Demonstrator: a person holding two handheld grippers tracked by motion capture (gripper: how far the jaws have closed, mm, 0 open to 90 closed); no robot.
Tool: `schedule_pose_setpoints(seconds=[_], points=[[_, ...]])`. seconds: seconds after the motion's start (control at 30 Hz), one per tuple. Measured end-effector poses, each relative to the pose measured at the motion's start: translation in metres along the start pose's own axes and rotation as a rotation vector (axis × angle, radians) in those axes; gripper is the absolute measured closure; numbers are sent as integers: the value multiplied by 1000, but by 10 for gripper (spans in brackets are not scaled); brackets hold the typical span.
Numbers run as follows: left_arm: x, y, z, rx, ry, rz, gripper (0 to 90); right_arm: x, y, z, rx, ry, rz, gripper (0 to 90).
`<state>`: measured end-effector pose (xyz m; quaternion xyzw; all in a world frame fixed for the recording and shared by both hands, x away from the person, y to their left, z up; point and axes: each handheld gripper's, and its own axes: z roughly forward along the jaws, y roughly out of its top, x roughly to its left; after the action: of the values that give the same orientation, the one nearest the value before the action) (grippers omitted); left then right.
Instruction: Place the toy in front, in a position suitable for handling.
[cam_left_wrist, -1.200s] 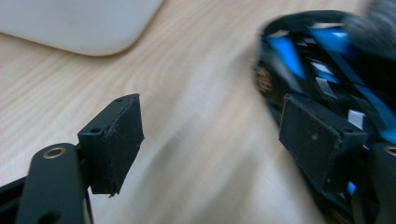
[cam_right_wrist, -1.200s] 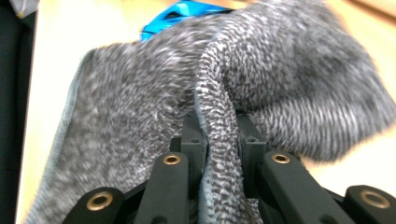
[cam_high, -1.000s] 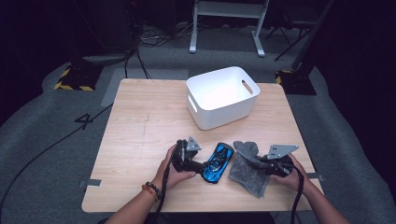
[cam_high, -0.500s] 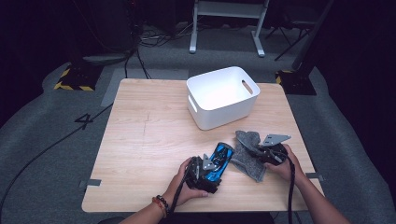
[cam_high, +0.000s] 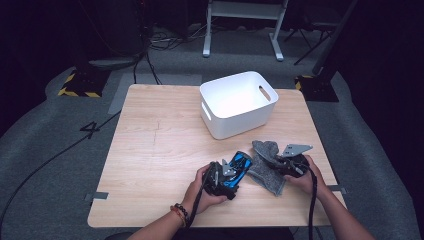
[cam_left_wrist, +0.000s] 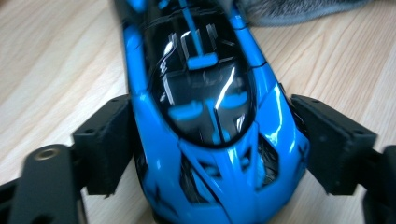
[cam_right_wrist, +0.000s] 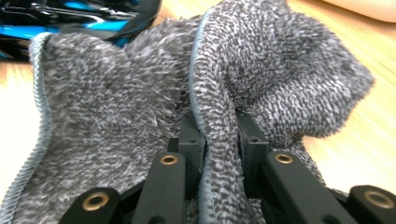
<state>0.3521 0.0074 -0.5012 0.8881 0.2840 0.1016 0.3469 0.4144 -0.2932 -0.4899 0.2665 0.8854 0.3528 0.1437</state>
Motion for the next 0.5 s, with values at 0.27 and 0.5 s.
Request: schedule_pose_setpoints(seconds=[0.27, 0.5], points=[[25, -14, -14, 11, -200, 220, 208, -10, 1, 3, 12, -24, 24, 763], [35, -9, -13, 39, -225, 260, 211, 8, 25, 24, 5, 78, -62, 759]])
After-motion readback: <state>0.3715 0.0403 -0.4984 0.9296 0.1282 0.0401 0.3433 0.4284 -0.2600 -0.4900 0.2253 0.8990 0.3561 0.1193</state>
